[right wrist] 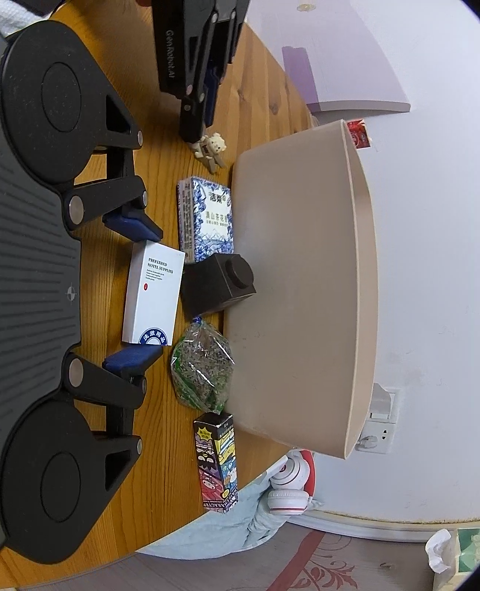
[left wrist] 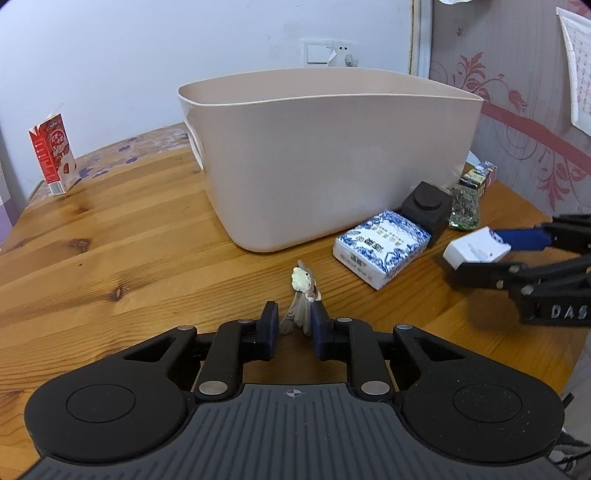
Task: Organize objects
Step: 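Grasp the small bear figure with the left tool while the right tool grasps the white card box, then lift the bear figure and white card box over the beige basket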
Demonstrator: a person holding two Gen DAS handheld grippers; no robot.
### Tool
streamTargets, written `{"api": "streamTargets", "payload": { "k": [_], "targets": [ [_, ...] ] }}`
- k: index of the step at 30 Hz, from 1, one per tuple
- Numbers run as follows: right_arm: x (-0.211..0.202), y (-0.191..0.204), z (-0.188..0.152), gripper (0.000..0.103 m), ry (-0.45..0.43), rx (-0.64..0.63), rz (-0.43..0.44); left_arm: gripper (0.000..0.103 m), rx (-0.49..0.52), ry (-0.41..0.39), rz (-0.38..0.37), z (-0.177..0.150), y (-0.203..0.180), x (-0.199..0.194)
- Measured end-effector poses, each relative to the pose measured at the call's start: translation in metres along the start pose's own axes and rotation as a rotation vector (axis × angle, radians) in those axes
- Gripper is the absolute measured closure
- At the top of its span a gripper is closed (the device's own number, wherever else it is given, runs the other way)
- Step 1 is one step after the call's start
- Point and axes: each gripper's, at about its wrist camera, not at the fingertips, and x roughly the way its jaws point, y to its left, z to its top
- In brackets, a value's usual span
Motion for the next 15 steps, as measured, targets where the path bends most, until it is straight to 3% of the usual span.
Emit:
{"api": "streamTargets", "payload": {
  "k": [15],
  "targets": [
    [-0.032, 0.0, 0.012, 0.046, -0.072, -0.035, 0.013, 0.084, 0.008, -0.085, 0.038, 0.004, 0.003, -0.043]
  ]
}}
